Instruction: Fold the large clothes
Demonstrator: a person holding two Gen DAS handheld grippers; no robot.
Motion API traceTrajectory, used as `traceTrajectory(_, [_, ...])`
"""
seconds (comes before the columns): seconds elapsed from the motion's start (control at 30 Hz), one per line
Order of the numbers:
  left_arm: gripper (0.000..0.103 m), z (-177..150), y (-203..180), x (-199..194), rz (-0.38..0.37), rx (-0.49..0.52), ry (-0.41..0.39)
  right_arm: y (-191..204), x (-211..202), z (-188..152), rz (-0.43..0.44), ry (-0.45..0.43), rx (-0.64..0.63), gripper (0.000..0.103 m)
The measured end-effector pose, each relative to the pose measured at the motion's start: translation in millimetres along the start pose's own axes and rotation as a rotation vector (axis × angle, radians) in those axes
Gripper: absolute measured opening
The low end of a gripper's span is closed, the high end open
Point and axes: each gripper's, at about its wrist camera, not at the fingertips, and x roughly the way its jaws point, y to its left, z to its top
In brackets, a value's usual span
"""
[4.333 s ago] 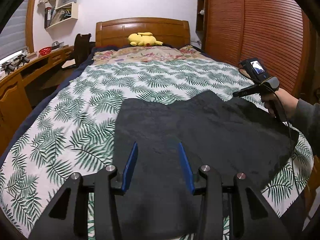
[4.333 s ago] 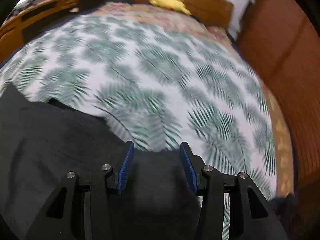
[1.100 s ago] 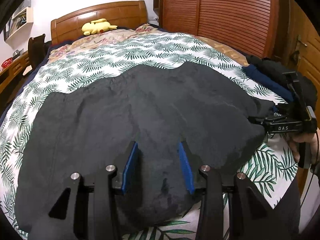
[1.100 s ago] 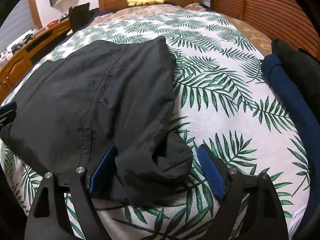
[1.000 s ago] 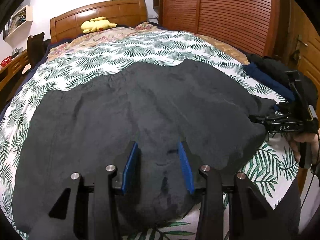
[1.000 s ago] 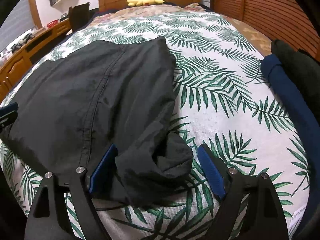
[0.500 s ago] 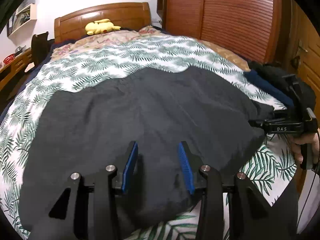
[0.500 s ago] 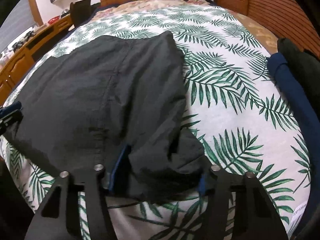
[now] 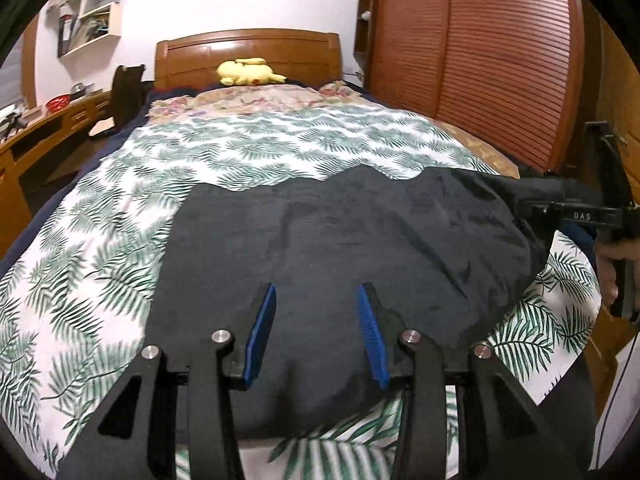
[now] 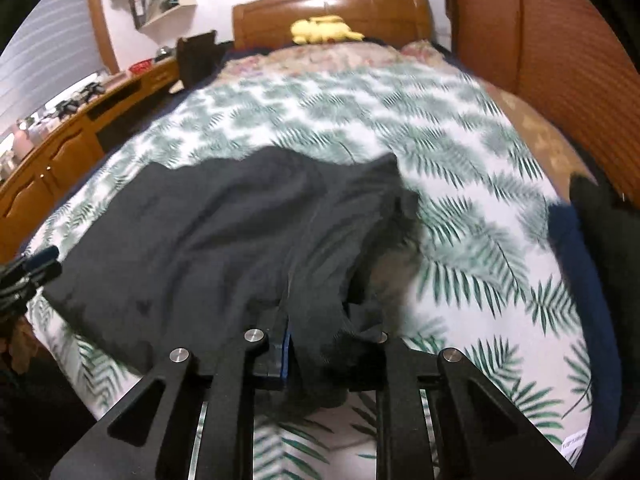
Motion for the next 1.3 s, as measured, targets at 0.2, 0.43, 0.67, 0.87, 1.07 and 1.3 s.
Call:
traceTrajectory(0.2, [0.041, -5.8, 20.4, -16.8, 0.018, -0.029, -0.030, 34.5, -1.1, 17.3, 0.032, -0.037, -0.044, 0.015])
traceTrajectory(0.43, [0.041, -3.0, 30.0, -26.0, 0.020, -0.051, -0.055, 68.6, -1.5, 36.5, 0.059, -0.057, -0.107, 0.014])
traceTrajectory(0.67, [0.041, -2.3, 33.5, -29.6, 0.031, -0.055, -0.063, 115.9, 3.4, 57.3, 0.112, -0.074, -0.209, 0.012])
traceTrajectory(0.87, [0.041, -5.5, 48.0, -39.9, 0.062, -0.067, -0.072, 182.0, 18.2, 79.9, 0.197, -0.086, -0.317, 0.011])
traceTrajectory(1.07, [0.041, -14.4, 75.4, -51.2, 0.099, -0.115, -0.078, 251.5, 37.4, 78.9, 0.327, -0.053, -0.377, 0.011])
traceTrajectory(1.3, [0.041, -19.7, 88.9, -52.1, 0.107, -0.148, -0.074, 265.2, 55.5, 59.6, 0.400, 0.054, -0.385, 0.053])
